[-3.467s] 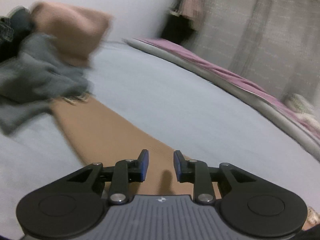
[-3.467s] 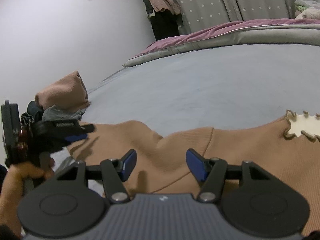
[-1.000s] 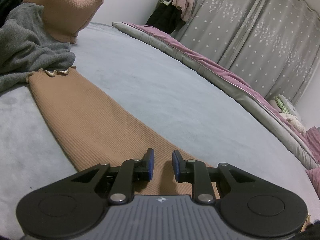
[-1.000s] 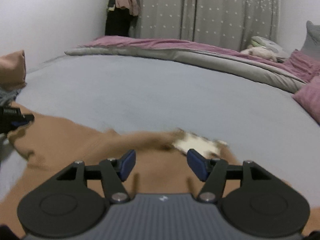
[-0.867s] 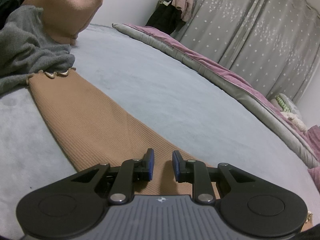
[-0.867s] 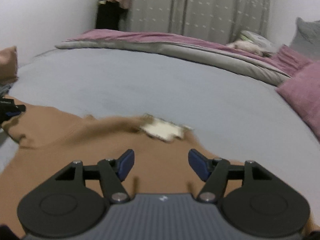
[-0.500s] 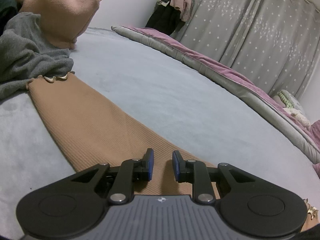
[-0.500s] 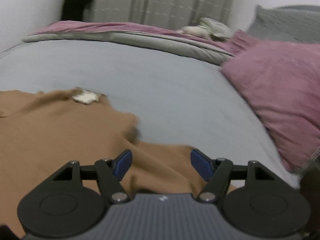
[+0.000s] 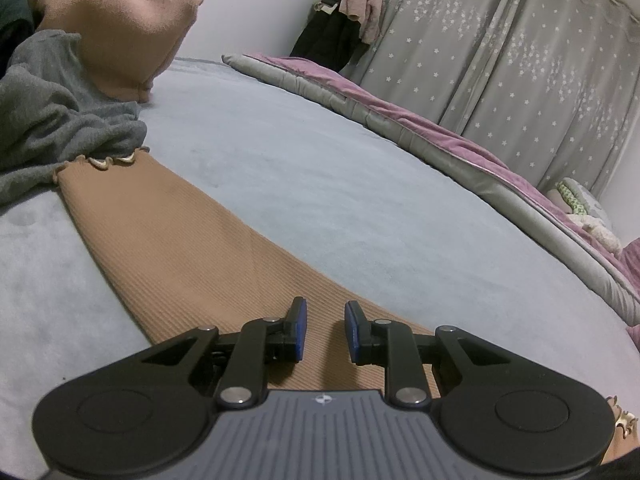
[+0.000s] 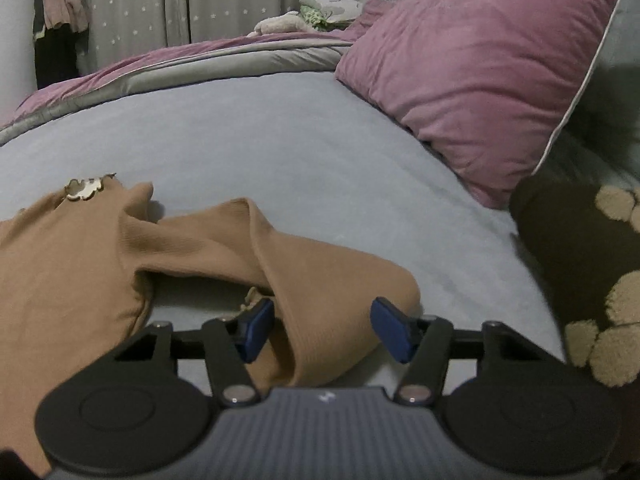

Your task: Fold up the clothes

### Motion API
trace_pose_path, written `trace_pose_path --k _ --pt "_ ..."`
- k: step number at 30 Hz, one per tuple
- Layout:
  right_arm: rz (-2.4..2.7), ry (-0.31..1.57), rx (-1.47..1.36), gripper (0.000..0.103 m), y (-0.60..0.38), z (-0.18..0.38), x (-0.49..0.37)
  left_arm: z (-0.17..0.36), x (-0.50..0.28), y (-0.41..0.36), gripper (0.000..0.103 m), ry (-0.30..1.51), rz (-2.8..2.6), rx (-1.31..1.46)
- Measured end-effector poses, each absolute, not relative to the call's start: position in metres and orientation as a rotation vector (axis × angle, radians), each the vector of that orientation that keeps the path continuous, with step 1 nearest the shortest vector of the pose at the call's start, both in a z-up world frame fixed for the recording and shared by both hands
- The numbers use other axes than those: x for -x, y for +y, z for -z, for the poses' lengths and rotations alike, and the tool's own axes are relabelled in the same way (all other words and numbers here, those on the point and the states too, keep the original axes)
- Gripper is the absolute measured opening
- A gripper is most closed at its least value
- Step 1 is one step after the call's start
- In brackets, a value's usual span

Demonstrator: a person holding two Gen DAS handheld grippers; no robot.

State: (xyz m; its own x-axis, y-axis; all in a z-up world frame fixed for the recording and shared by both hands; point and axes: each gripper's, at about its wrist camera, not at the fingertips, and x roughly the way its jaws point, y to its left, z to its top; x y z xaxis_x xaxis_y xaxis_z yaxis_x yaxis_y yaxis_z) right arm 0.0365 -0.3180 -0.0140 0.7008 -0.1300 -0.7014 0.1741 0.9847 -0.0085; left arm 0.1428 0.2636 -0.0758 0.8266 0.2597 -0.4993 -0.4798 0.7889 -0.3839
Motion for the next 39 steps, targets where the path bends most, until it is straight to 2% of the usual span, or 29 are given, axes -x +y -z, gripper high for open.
trace_pose_path --k 2,4,11,22,36,38,39 --pt "0.165 0.795 -0.060 0.024 -0.321 0.017 -0.038 0.070 -0.142 0.258 0.023 0.460 -0.420 0.496" --pt "0.165 0.790 -0.069 0.018 -0.329 0.014 -0.036 0.063 -0.141 0.252 0.024 0.477 -0.428 0.468" --pt "0.207 0.793 0.025 0.011 -0.347 -0.008 -0.047 0.019 -0.142 0.209 0.027 0.500 -0.315 0.397" --pt "0.267 0.873 0.166 0.009 -0.382 -0.019 -0.111 -0.013 -0.161 0.092 0.030 0.577 0.009 0.309" --pt "0.287 1.004 0.194 0.011 -0.411 0.015 -0.152 0.013 -0.196 -0.080 0.030 0.603 0.444 0.186" --pt "0.294 0.998 0.196 0.015 -0.416 0.017 -0.154 0.019 -0.203 -0.098 0.025 0.612 0.500 0.152" --pt "0.308 0.989 0.207 0.016 -0.419 0.016 -0.155 0.022 -0.208 -0.106 0.019 0.630 0.517 0.139"
